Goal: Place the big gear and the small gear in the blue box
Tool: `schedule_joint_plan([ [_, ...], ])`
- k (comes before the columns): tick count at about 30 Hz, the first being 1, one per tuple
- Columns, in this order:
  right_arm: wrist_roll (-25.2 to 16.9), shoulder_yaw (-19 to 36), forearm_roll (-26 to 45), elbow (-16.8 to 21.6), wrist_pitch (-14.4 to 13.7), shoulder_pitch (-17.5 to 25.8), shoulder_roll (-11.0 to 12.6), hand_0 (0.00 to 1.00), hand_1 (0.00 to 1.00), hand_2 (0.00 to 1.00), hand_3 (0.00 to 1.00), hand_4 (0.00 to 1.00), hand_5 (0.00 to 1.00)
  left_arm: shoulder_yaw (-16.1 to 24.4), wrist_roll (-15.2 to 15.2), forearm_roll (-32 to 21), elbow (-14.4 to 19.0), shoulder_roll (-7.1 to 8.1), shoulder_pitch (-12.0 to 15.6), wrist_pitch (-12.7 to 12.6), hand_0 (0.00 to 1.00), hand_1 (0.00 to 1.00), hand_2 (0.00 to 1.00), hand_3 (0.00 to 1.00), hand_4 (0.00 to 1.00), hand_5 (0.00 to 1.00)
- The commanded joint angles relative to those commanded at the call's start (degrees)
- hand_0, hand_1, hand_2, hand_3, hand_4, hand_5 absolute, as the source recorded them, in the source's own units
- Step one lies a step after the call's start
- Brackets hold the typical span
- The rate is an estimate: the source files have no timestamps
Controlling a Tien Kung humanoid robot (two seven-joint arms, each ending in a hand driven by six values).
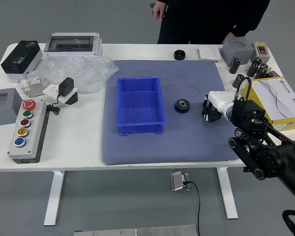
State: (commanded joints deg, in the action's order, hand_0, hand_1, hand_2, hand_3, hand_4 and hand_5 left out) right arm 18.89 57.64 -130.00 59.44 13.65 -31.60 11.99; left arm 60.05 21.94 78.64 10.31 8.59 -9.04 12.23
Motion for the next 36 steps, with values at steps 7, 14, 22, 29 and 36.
schedule_joint_plan([
  [7, 0.1, -0.2, 0.0, -0.4, 0.0, 0.2, -0.1, 0.553, 0.513, 0.570, 0.626, 0.575, 0.204, -0.1, 0.0, -0.2, 0.0, -0.05, 0.0, 0.0, 0.828, 0.786, 0.778, 0.756, 0.661, 0.354],
  [14, 0.3, -0.3, 0.0, -0.6, -0.8, 0.1, -0.1, 0.528, 0.475, 0.516, 0.597, 0.551, 0.195, 0.0, 0.0, -0.2, 0.0, -0.01, 0.0, 0.0, 0.828, 0.786, 0.778, 0.756, 0.661, 0.356],
  [22, 0.3, -0.3, 0.0, -0.5, -2.2, 0.0, -0.2, 0.524, 0.452, 0.489, 0.571, 0.550, 0.172, 0.0, 0.1, -0.2, 0.0, 0.05, 0.1, 0.0, 0.828, 0.786, 0.777, 0.756, 0.661, 0.356],
  [29, 0.3, -0.3, 0.0, -0.4, -2.7, 0.0, -0.1, 0.528, 0.444, 0.473, 0.552, 0.542, 0.159, -0.1, 0.1, -0.2, 0.0, 0.10, 0.1, 0.0, 0.828, 0.786, 0.777, 0.756, 0.660, 0.356],
  [36, 0.5, 0.1, 0.0, 0.5, -2.9, -0.1, 0.5, 0.527, 0.442, 0.468, 0.547, 0.532, 0.150, -0.1, 0.1, -0.3, 0.0, 0.20, 0.0, 0.0, 0.828, 0.785, 0.777, 0.756, 0.660, 0.356],
])
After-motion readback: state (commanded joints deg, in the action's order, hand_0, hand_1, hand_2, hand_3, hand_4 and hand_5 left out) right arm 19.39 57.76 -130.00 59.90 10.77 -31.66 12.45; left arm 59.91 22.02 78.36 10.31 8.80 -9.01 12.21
